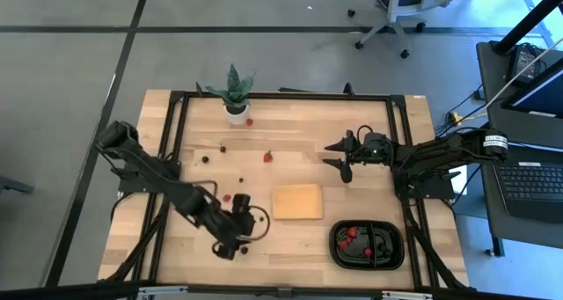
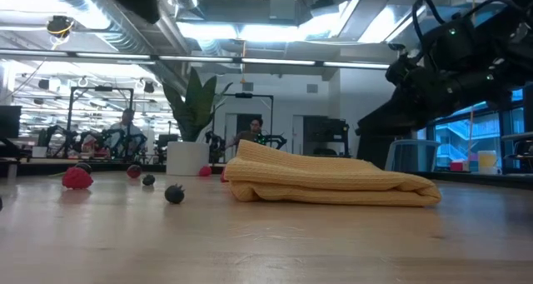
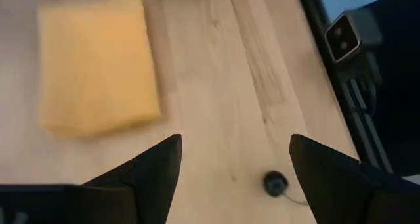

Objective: Pick and placing Produce into tupperware
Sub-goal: Put the bottom black cherry into the black container

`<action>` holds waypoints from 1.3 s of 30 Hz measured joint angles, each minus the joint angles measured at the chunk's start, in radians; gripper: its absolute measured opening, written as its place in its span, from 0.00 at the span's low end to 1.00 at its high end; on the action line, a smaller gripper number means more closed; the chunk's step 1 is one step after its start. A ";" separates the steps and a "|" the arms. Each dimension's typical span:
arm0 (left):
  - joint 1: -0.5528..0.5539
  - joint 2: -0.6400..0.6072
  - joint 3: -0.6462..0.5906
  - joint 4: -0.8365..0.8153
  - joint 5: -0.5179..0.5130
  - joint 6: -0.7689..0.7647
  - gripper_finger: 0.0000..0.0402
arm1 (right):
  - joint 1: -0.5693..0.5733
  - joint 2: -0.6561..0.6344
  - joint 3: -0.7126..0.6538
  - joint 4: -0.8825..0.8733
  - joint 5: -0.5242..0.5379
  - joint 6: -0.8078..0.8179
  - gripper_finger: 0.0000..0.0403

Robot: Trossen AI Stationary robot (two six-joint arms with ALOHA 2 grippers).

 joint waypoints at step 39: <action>-0.064 0.354 0.050 -0.025 0.121 -0.462 0.68 | 0.000 0.000 0.000 -0.182 0.000 0.003 0.59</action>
